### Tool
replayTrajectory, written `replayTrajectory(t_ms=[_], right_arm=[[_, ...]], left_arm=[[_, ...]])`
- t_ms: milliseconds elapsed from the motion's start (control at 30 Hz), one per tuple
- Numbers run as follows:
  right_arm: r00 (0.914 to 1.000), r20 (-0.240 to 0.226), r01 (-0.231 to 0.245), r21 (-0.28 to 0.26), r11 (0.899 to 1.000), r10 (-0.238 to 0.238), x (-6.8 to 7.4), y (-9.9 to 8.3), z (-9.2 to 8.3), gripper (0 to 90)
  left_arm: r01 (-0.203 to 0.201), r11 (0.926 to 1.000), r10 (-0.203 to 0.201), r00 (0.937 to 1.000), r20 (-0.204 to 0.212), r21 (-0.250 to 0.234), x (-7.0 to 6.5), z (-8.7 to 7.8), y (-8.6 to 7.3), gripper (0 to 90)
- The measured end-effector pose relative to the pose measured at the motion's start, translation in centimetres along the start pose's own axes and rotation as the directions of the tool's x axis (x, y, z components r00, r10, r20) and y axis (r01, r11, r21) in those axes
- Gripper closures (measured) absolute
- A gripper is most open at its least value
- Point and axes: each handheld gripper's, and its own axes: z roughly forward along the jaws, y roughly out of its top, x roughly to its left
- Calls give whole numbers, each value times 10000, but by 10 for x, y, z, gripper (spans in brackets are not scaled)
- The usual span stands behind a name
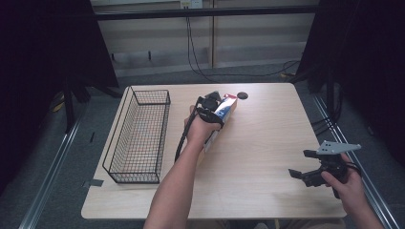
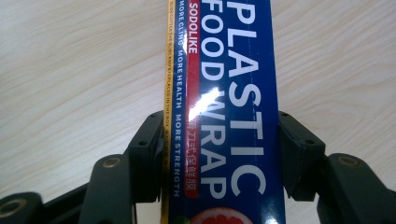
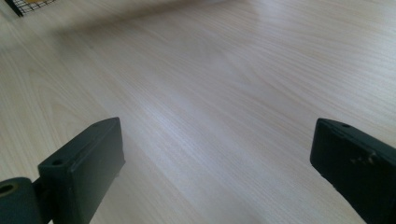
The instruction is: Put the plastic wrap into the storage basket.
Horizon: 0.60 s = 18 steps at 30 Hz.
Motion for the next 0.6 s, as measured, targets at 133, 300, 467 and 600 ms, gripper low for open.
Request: replayTrajectory(t_ms=[133,300,467,600], right_arm=[[10000,-19,-43,-14,10000,43,0,0,0,25],[10000,-39,5,0,10000,-5,0,0,0,25],[10000,-46,31,-16,10000,-31,1,0,0,25],[10000,-29,-4,-12,10000,4,1,1,0,25]], left_arm=[[-123,9999,123,9999,-58,-40,4,-8,1,430],[304,9995,-304,9995,-99,-30,8,-18,0,430],[224,9997,-224,9996,-167,21,15,-27,-1,429],[460,9989,-459,9987,-219,59,19,-36,-1,429]])
